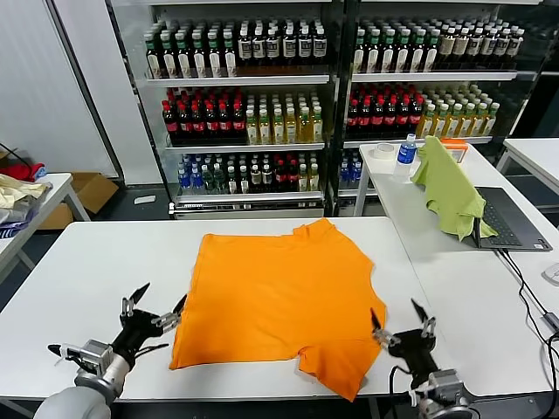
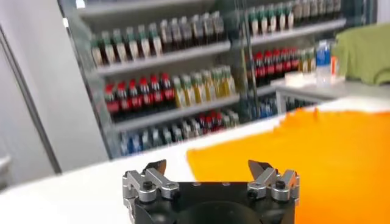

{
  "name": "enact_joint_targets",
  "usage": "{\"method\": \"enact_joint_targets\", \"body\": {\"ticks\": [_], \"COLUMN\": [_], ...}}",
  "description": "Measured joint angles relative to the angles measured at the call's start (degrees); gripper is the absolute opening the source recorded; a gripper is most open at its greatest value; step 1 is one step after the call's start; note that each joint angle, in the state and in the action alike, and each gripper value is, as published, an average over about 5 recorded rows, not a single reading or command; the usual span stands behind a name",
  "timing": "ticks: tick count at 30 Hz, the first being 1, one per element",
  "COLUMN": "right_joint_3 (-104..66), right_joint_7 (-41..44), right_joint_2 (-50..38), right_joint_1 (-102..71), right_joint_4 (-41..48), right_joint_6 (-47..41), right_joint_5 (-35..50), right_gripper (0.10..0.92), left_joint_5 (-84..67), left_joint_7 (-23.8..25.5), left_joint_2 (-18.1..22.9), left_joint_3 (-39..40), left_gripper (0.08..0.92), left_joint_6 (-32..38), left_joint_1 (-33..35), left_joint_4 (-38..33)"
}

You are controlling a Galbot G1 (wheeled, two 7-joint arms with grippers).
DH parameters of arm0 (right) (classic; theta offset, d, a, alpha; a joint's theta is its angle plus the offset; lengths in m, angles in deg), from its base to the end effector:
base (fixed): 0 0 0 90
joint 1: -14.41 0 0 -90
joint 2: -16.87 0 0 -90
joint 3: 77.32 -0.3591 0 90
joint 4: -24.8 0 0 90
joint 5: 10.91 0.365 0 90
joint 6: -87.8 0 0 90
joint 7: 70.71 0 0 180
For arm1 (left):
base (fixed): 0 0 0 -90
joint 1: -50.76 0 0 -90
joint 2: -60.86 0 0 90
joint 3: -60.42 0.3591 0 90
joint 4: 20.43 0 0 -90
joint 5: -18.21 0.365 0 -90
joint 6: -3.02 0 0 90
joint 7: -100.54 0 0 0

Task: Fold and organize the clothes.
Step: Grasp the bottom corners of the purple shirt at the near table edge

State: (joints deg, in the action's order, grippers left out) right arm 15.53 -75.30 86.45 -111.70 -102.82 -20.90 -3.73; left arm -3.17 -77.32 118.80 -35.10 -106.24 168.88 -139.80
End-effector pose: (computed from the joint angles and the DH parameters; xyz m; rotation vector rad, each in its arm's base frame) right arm 0.1550 -0.0341 -0.2774 0.2138 -2.8068 0.2611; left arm 0.2150 0.1215 -0.2695 -0.2803 -2.7904 -0.2660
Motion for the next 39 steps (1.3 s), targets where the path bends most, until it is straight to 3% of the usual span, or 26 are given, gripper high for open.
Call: {"method": "enact_joint_targets", "body": {"ticks": [12,33,39], "right_joint_3": [3.1,8.3,8.8], "right_joint_7": [-2.3,-7.0,-7.8], "right_joint_2": [0.1,0.5,0.7], "right_joint_1": [-5.4,-4.5,-4.3], "right_joint_4": [-0.5,3.4,4.0], "right_joint_6": [-0.8,-0.1,0.2], "right_joint_5": [0.1,1.6,2.1], "right_gripper": [0.823,0.823,0.744], "left_joint_5": [-2.1,-3.1,-3.3], "left_joint_7": [-2.4,-5.0,-5.2], "left_joint_2": [-0.1,2.3,2.7], "left_joint_3": [0.2,0.9,1.8], "left_gripper": [0.823,0.823,0.774], "left_joint_6": [-9.1,-13.0,-13.0], "left_joint_1": [5.3,7.4,7.2], "left_joint_4": [-3.3,-3.5,-2.9]}}
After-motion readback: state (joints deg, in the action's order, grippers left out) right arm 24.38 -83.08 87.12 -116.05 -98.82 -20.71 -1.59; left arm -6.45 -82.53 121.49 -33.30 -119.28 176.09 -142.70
